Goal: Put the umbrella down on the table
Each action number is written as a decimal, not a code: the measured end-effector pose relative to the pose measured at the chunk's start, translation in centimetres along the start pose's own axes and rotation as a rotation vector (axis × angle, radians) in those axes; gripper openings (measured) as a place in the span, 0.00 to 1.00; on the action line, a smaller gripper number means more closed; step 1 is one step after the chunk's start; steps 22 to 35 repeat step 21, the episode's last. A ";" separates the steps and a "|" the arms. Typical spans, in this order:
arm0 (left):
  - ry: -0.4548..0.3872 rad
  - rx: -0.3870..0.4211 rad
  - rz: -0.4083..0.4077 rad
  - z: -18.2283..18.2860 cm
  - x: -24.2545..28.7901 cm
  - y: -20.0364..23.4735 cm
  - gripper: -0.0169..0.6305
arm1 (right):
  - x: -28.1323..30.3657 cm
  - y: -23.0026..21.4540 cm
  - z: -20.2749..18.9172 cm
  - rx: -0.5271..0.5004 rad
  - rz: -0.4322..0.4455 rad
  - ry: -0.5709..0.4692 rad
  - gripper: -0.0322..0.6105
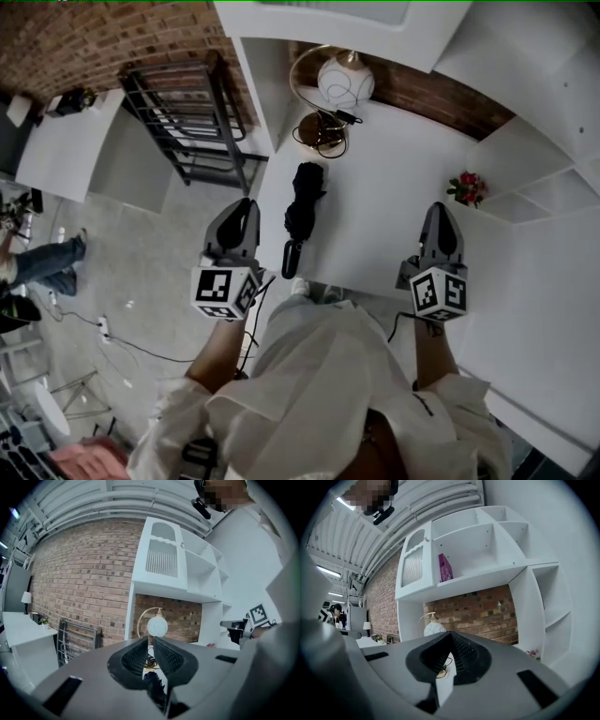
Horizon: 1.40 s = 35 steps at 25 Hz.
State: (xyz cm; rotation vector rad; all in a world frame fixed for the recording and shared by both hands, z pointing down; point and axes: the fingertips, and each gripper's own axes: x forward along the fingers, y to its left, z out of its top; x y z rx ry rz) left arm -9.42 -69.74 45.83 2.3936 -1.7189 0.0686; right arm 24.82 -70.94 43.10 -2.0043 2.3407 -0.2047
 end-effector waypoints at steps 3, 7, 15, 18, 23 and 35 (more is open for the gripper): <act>-0.024 0.009 0.010 0.6 -0.2 -0.1 0.11 | -0.4 -0.5 0.5 -0.001 -0.003 -0.016 0.08; -0.025 0.018 -0.006 0.7 -0.3 -0.8 0.11 | -0.5 -0.5 1.2 -0.011 0.010 -0.025 0.08; -0.046 0.018 -0.024 1.4 -0.3 -1.8 0.11 | -0.2 0.3 1.7 0.004 0.046 -0.033 0.08; -0.052 0.016 -0.029 1.7 -0.2 -1.9 0.11 | -0.2 0.2 1.9 0.004 0.045 -0.037 0.08; -0.045 0.015 -0.030 1.6 -0.2 -2.0 0.11 | -0.3 0.1 2.1 0.003 0.041 -0.041 0.08; -0.045 0.015 -0.030 1.6 -0.2 -2.0 0.11 | -0.3 0.1 2.1 0.003 0.041 -0.041 0.08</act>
